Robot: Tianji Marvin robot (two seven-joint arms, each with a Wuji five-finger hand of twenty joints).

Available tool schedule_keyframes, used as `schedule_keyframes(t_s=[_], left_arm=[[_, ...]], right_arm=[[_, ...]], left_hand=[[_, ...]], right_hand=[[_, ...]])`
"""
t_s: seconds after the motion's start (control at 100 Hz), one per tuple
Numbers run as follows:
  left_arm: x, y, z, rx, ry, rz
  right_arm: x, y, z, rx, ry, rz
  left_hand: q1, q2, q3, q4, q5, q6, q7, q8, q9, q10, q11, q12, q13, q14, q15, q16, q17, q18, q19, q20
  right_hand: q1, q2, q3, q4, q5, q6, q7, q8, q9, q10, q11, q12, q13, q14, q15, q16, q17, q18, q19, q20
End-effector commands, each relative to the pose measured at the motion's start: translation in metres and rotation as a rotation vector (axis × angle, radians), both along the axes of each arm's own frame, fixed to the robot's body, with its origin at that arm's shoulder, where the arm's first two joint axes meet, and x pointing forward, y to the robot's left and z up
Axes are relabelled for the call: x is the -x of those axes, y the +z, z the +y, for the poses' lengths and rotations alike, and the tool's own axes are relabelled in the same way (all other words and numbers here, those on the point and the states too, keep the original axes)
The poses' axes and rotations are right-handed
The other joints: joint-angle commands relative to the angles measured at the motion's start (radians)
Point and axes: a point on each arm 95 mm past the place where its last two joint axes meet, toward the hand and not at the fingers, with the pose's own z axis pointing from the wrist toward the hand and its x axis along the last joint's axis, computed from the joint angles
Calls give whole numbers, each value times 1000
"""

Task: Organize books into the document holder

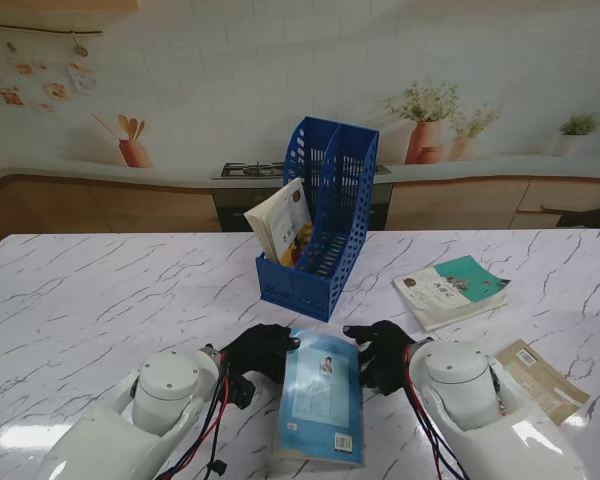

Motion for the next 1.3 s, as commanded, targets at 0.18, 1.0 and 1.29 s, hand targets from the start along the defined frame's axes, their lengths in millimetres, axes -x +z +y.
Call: schedule_keyframes(t_s=[0.18,1.0,1.29], left_arm=[[29,-32,-18,68,-36,123],[24,-28,-20,84,146,60],[23,-24,-23,92,159,22]], right_arm=[[21,-28,26,-54,20,69],[18,-22,12,-8,201,82],[17,-21,9,-34,244,54]], left_hand=[[41,-91,88,20,24,-29,26,7,-20,35,-192,-117,-55,68,-24,39,38,51,64,35],[306,-303,323,-74,205,-271,846,228,669,-213,-175,434,322,-46,135,318,343,-197,285,-104],[322,-276,265,-62,197,-270,836,221,650,-201,-180,417,267,12,143,335,267,-110,315,-68]], right_hand=[[19,-48,44,10,-5,-50,28,37,-57,-85,-320,-128,-98,-239,-380,-137,-11,-222,-6,-13],[411,-371,250,-132,187,-303,331,351,214,-311,-3,72,121,-412,204,157,351,-333,232,159],[520,-291,478,-208,470,-568,840,507,463,-446,41,284,237,-524,457,333,498,-339,340,338]])
